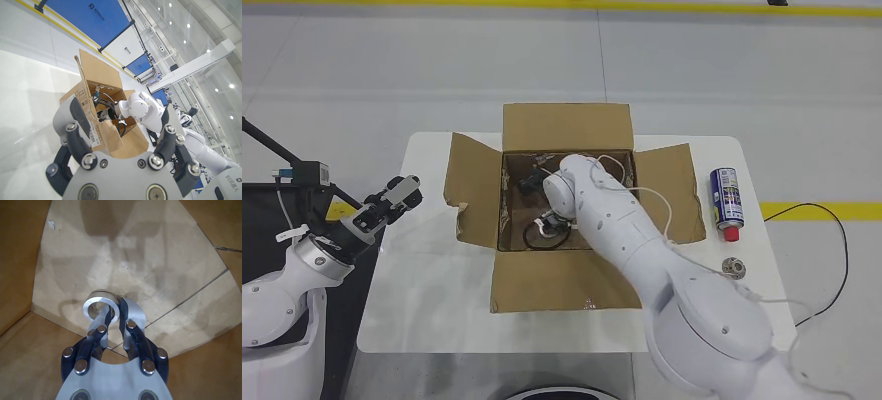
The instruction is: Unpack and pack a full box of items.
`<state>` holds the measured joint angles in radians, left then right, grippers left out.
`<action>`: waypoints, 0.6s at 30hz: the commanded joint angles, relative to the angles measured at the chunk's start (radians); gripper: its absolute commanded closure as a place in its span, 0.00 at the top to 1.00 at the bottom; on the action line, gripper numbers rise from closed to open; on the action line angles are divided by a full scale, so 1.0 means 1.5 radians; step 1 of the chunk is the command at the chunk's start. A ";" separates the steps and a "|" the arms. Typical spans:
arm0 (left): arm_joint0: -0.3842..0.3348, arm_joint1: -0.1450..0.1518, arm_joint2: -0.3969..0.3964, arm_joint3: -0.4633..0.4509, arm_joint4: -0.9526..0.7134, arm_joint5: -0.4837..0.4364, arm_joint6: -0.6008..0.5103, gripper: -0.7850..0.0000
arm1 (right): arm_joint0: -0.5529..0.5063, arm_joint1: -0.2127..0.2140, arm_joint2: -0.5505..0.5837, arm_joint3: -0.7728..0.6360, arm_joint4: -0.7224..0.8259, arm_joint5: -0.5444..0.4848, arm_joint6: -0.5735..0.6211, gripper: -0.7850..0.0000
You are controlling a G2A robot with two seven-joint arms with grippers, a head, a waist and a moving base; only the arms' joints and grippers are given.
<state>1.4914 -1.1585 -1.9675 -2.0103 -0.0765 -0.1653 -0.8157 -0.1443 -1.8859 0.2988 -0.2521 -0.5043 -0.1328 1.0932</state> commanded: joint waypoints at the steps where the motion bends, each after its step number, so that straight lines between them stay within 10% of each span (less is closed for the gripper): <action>1: 0.000 0.000 0.000 0.000 0.000 0.000 0.000 1.00 | 0.000 -0.003 0.002 0.007 -0.001 -0.002 -0.001 0.05; 18: 0.000 0.000 0.000 0.000 0.000 0.000 0.000 1.00 | 0.049 0.010 0.052 0.056 0.033 -0.106 -0.059 0.00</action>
<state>1.4914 -1.1585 -1.9675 -2.0103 -0.0765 -0.1653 -0.8157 -0.0764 -1.8748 0.3701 -0.1679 -0.4599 -0.2666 1.0139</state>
